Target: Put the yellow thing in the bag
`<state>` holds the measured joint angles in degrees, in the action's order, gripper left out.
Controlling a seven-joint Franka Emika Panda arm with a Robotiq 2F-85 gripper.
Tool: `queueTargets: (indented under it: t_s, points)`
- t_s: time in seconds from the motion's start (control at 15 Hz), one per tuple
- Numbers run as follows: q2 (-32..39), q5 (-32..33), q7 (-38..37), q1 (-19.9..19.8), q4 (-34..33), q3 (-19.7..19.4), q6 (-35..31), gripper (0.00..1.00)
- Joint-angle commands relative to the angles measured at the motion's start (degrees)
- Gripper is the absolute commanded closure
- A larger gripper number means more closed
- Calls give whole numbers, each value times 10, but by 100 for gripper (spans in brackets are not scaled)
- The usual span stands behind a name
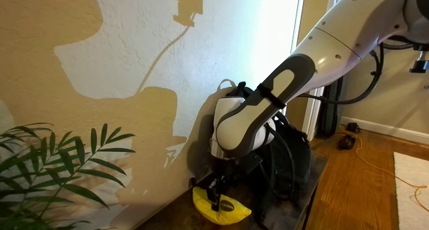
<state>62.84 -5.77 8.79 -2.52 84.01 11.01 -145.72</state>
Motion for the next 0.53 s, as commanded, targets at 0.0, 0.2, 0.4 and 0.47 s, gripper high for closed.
queueTargets:
  t_s: [0.0,0.2,0.4,0.47]
  points:
    - [-35,-3,18,-5,28,6,7,91]
    - [-67,5,18,6,50,2,0,91]
    - [-100,7,23,14,74,5,4,90]
    - [-114,9,22,17,85,5,8,90]
